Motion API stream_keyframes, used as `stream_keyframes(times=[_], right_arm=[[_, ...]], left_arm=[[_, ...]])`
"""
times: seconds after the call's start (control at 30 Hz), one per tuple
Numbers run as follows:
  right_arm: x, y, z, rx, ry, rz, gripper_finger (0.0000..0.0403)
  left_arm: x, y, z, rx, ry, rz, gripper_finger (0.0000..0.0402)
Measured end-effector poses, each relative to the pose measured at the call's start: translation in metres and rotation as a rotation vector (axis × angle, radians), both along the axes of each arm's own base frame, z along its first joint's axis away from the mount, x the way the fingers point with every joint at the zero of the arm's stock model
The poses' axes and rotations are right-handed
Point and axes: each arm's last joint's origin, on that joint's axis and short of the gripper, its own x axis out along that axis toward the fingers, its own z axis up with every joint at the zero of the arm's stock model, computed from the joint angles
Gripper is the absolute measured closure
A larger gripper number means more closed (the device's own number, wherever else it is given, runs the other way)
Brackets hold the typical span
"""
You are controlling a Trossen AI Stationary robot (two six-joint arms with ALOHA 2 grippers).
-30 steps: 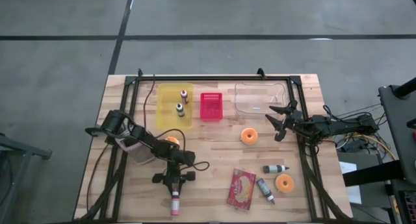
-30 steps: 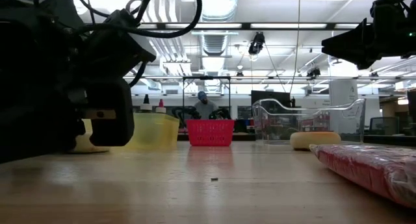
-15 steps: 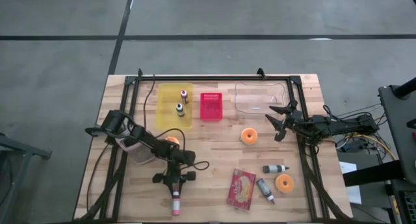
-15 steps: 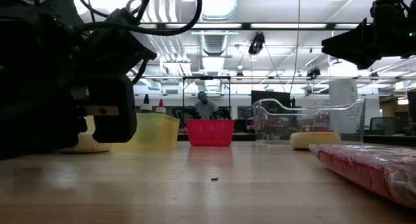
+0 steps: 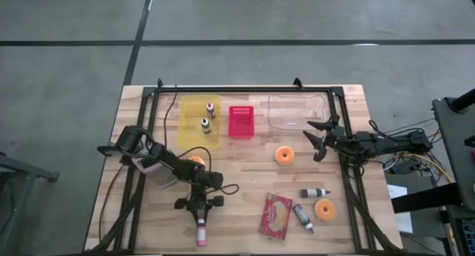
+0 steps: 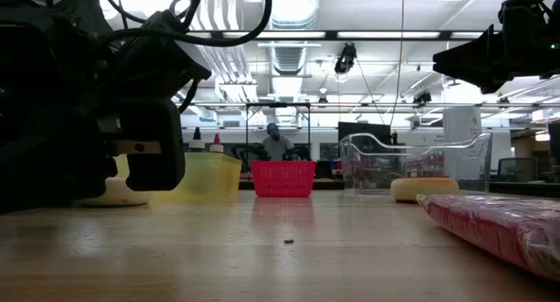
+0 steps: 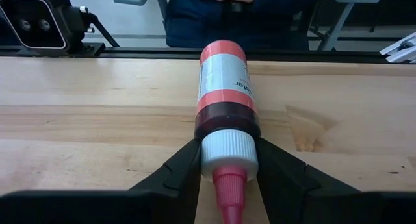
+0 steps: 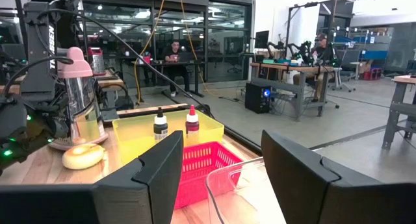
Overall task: Pick & Place Food Item
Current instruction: Put the pink food coloring bottle into the yellow bin
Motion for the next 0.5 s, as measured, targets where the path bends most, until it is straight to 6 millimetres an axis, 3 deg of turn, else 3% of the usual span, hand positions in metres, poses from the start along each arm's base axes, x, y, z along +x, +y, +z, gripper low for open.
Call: stream_keyframes(times=[0.5], right_arm=[[0.000,0.000,0.000,0.000,0.000,0.000,0.0199]], left_arm=[[0.020,-0.001,0.019,-0.033,0.100,0.080,0.0273]])
